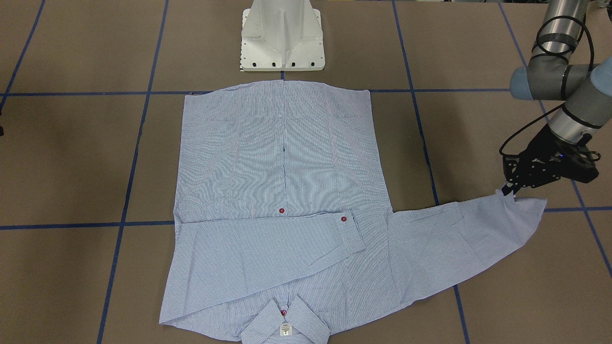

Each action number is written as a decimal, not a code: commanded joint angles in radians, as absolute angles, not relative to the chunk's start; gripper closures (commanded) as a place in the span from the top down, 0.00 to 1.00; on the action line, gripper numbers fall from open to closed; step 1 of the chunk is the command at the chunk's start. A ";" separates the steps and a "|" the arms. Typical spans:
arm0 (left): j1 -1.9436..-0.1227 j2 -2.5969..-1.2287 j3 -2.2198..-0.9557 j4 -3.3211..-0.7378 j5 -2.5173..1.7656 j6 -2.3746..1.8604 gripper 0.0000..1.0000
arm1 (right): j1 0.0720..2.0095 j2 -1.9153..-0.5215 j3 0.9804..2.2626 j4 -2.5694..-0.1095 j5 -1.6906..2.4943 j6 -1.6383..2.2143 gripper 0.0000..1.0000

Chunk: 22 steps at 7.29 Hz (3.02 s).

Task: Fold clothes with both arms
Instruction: 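Grasp the cuff of the other sleeve with the left gripper, then carry the sleeve with the left gripper across the shirt toward the collar, then release the sleeve with the left gripper while both grippers move to the hem corners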

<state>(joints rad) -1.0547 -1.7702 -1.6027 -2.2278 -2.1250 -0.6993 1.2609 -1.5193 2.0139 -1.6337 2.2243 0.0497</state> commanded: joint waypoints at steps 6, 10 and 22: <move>-0.835 -2.405 -1.532 -1.713 -2.134 -1.208 0.00 | 1.261 -1.517 2.016 -1.634 2.226 0.049 1.00; -0.773 -2.585 -1.312 -1.759 -2.099 -1.368 0.00 | 1.259 -1.516 2.011 -1.634 2.229 0.052 1.00; -0.617 -2.332 -1.691 -1.664 -1.967 -1.329 1.00 | 1.113 -1.546 2.031 -1.379 2.237 0.470 1.00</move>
